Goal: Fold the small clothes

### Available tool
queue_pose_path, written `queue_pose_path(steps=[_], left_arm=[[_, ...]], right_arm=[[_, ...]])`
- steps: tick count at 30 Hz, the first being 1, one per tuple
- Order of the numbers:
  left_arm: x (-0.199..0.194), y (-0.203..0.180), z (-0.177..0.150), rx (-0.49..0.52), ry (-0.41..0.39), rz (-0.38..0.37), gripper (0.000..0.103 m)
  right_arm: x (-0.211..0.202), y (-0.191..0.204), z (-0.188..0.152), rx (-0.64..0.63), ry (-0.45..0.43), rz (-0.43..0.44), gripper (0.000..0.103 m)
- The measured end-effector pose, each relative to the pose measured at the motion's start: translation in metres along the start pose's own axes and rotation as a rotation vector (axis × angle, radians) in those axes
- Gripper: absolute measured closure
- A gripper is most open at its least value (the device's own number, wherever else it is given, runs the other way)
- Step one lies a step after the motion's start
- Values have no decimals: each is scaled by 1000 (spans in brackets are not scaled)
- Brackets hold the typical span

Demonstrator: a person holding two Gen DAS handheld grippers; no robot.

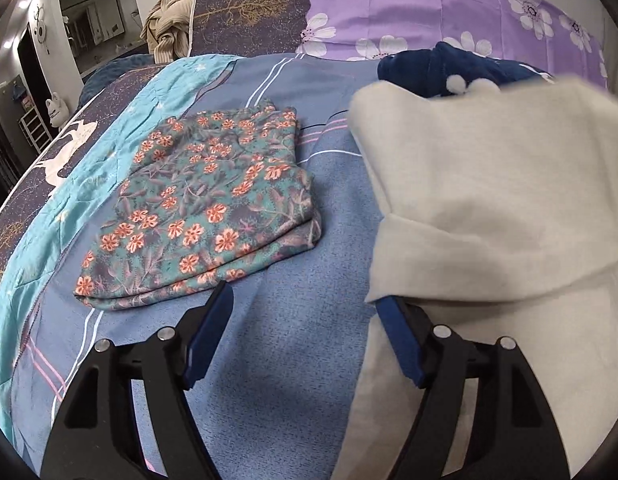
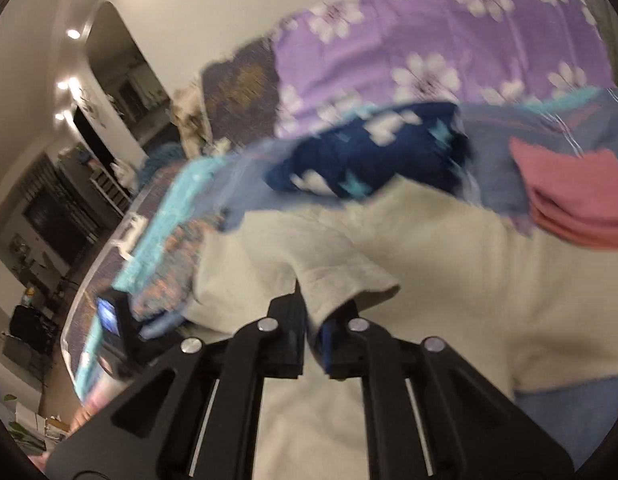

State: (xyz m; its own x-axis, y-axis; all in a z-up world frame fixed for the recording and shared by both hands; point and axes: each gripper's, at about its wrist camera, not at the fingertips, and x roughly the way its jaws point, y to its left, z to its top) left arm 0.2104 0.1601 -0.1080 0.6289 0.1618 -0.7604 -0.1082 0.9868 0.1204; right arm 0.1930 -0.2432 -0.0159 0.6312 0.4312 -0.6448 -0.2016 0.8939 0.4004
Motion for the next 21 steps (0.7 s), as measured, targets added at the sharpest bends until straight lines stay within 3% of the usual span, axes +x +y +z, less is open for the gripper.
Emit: queue_pose_path(steps=[3,7,9,11,13,15,17,18,19,21], left_arm=[[0,0,0,1,0,0,29],[-1,-1,-3,-6,-1,-11,29],[0,-1,-3,-9,-3,-15,29],[0,-1,-4,-7,-4,-17,31],[-1,-2,-4,-2,-5,-37,40],[0,-4,-4,9,-2,-42,44],[1,-6,-4,19,2,-38,46],[2,-7,-4,20,3,-39,48],[2,-7,-4,21,3,-46,52],[2,-7,-4,23,-2,-65,59]], right_arm=[[25,-41,-24,104,109,-58,80],[45,-88,-44,281,179,37,58],[52,-96,-43,311,190,50,55],[62,-102,-38,323,219,64,46],[74,-102,-29,345,267,134,34],[90,-103,-20,403,303,246,34],[101,-102,-15,485,304,319,46],[102,-102,-10,512,274,311,75],[96,-101,-5,520,213,268,97],[69,-94,4,480,46,168,99]])
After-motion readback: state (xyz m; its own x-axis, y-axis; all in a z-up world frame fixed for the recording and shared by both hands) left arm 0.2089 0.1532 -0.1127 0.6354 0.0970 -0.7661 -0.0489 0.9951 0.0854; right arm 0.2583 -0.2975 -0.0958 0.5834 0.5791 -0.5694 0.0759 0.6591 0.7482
